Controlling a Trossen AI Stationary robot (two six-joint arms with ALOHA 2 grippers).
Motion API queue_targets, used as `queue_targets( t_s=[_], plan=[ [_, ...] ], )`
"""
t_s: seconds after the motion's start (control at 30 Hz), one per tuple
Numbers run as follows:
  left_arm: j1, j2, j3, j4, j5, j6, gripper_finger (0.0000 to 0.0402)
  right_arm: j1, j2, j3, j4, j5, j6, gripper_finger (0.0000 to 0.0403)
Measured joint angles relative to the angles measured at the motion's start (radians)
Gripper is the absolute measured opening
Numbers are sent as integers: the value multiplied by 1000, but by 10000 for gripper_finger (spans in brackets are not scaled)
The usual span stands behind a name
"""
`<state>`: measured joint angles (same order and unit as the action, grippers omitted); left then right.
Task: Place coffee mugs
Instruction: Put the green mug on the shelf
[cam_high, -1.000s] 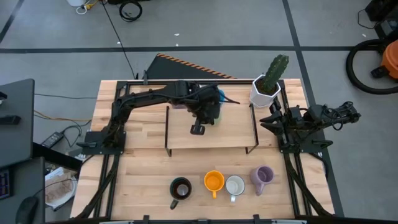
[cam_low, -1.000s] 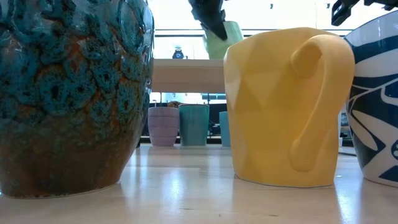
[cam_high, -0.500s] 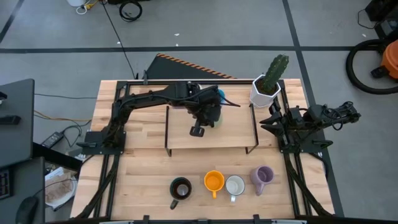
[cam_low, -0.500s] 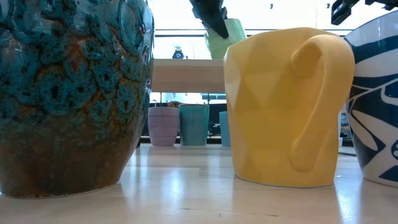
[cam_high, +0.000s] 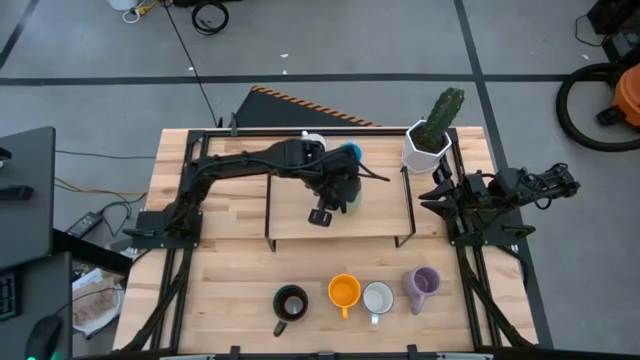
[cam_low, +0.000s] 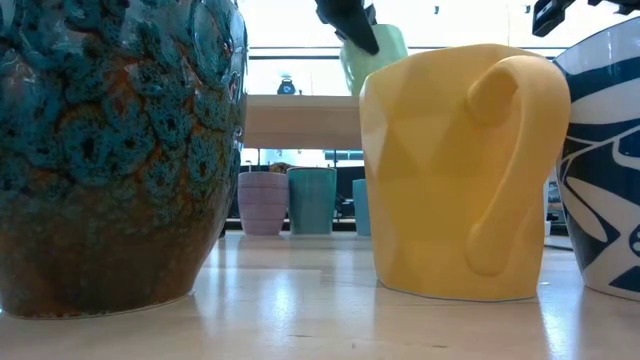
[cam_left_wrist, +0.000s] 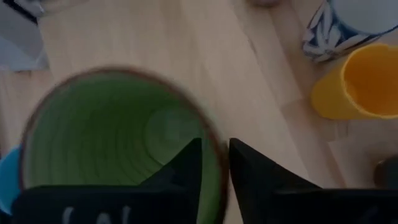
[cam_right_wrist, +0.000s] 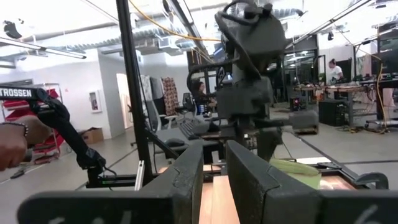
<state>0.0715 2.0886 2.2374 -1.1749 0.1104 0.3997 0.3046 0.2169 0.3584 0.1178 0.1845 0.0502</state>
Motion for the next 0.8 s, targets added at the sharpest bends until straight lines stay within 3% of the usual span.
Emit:
queue_targets(
  t_s=[0.53,0.8],
  plan=[
    [-25,6,-1,91,-16,9,160,0,6,0,-9,-4,6,77],
    [-25,6,-1,167,-24,52,164,0,6,0,-23,-6,6,77]
  ],
)
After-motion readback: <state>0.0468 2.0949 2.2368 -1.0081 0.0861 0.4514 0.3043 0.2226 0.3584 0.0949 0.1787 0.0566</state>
